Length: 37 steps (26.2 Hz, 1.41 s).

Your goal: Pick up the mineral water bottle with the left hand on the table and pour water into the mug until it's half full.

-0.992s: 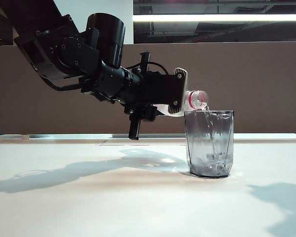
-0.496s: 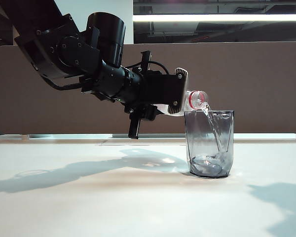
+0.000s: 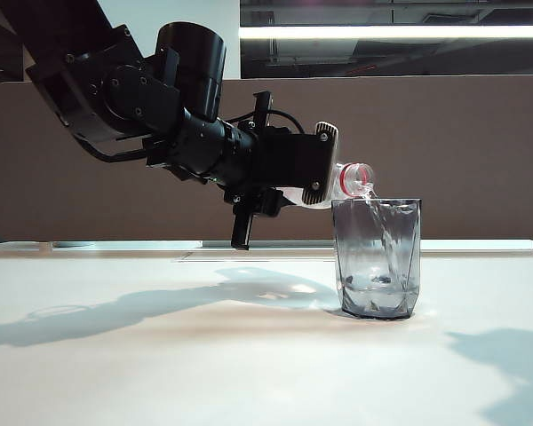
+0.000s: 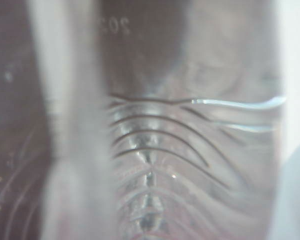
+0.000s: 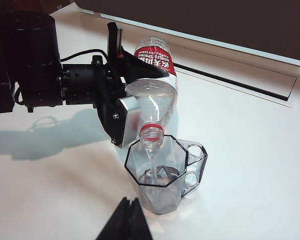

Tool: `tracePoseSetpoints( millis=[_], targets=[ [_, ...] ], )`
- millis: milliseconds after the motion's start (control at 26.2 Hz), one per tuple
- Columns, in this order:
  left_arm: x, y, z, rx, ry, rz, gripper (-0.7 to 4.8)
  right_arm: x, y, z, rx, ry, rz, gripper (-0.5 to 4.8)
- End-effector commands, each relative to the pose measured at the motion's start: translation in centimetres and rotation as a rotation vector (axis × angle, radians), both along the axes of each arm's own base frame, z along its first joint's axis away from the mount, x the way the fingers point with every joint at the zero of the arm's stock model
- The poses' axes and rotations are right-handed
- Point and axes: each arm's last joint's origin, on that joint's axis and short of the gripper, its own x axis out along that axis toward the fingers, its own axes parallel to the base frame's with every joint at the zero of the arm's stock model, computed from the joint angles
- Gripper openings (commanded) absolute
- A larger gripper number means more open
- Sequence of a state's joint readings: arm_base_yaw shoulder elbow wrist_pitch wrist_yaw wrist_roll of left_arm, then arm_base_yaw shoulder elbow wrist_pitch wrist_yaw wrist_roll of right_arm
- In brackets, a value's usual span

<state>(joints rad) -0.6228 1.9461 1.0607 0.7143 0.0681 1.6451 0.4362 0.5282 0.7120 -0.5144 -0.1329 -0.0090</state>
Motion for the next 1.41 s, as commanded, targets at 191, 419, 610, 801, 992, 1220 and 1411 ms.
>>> tracePoseSetpoints(
  millis=[191,419,610,801,992,1220,1411],
  targets=[
    [0.06,-0.16,1.21,-0.039,-0.061,-0.007,1.34,-0.06,-0.03,0.42,0.011,-0.025,0.004,-0.08],
    [0.06,-0.16,1.21,-0.039,-0.061,-0.007,1.34,-0.06,-0.03,0.42,0.01,-0.025,0.004,-0.08],
    [0.06,-0.16,1.21,-0.038,-0.061,-0.007,1.34,-0.06,-0.03,0.42,0.01,-0.025,0.004,-0.08],
    [0.07,-0.14,1.21,-0.038,-0.061,-0.006,1.34,-0.06,-0.03,0.42,0.01,-0.025,0.004,-0.08],
    [0.07,-0.14,1.22,-0.036,-0.064,-0.007,1.34,-0.06,-0.03,0.42,0.01,-0.025,0.004,-0.08],
    [0.07,-0.14,1.21,-0.03,-0.069,-0.008,1.34,-0.06,-0.03,0.42,0.011,-0.025,0.004,-0.08],
    [0.07,-0.14,1.21,-0.025,-0.072,-0.009,1.34,-0.06,-0.03,0.42,0.01,-0.025,0.004,-0.08]
  ],
)
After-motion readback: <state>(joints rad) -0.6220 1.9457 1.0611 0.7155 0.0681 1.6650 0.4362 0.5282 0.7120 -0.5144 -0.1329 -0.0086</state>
